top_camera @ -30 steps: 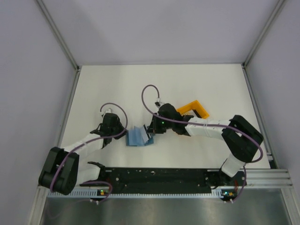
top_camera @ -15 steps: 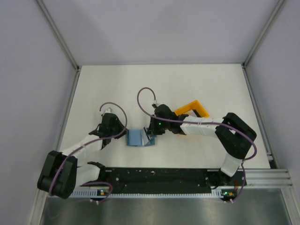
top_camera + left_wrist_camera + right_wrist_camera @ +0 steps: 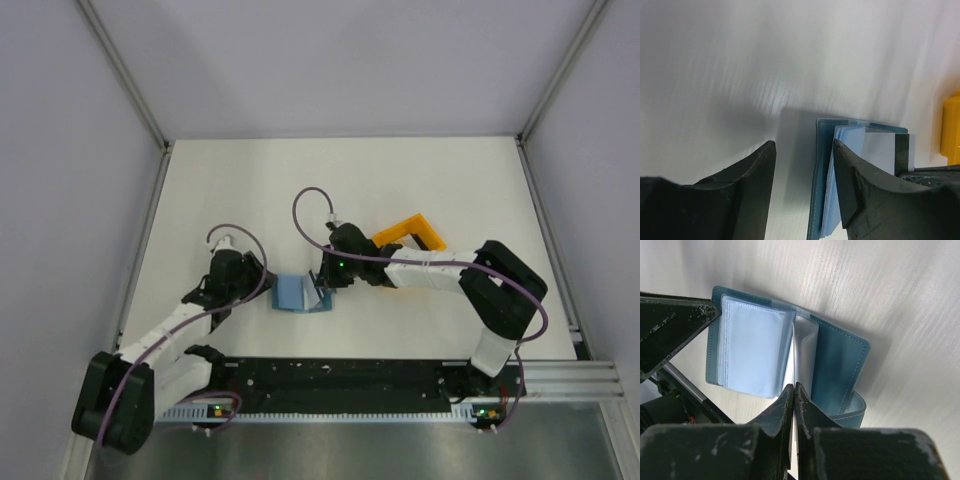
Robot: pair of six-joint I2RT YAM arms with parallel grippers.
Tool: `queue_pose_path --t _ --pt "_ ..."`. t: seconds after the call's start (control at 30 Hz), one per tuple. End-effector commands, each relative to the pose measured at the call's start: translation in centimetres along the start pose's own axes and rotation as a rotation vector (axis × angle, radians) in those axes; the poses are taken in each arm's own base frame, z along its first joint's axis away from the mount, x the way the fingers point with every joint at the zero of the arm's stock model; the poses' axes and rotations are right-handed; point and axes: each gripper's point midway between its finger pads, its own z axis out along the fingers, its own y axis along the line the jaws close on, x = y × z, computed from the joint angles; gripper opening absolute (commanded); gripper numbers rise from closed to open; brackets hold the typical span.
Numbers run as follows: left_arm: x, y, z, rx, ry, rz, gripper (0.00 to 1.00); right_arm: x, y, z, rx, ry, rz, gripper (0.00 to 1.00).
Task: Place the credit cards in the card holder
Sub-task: Open the card holder at the center of the board, then insert the credit card into the card holder.
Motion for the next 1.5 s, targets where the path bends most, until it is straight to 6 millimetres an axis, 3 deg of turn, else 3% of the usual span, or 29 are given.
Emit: queue_pose_path --t 0.0,0.07,0.3,0.43,0.8,1.17,1.47 --pt "-0.5 -2.4 -0.9 0.161 -0.051 -0.018 0.59 -1.8 2.8 -0.4 -0.069 -0.054 -0.043 0.0" --pt "-0.4 -3.4 -1.4 0.24 -0.07 -0.028 0.65 -1.8 2.8 -0.3 -0.068 -0.055 -0.042 0.0" --pt "0.4 -4.1 -2.0 0.34 -0.074 -0.019 0.68 -1.8 2.8 -0.3 -0.063 -0.054 -0.041 0.0" --pt "1.0 -4.0 -1.7 0.335 -0.043 -0.006 0.42 -1.8 2.7 -0.3 -0.062 -0.053 -0.041 0.0" --pt "2.0 -1.6 -0.1 0.195 0.023 0.035 0.0 -1.9 2.4 -0.5 -0.093 -0.067 0.012 0.0" --pt "2.9 -0.4 0.7 0.146 0.052 0.007 0.0 -1.0 0.4 -0.1 -0.14 -0.073 0.141 0.0" --pt "3.0 0.6 1.2 0.087 0.058 0.005 0.0 -1.4 1.1 -0.7 -0.234 -0.104 0.181 0.0"
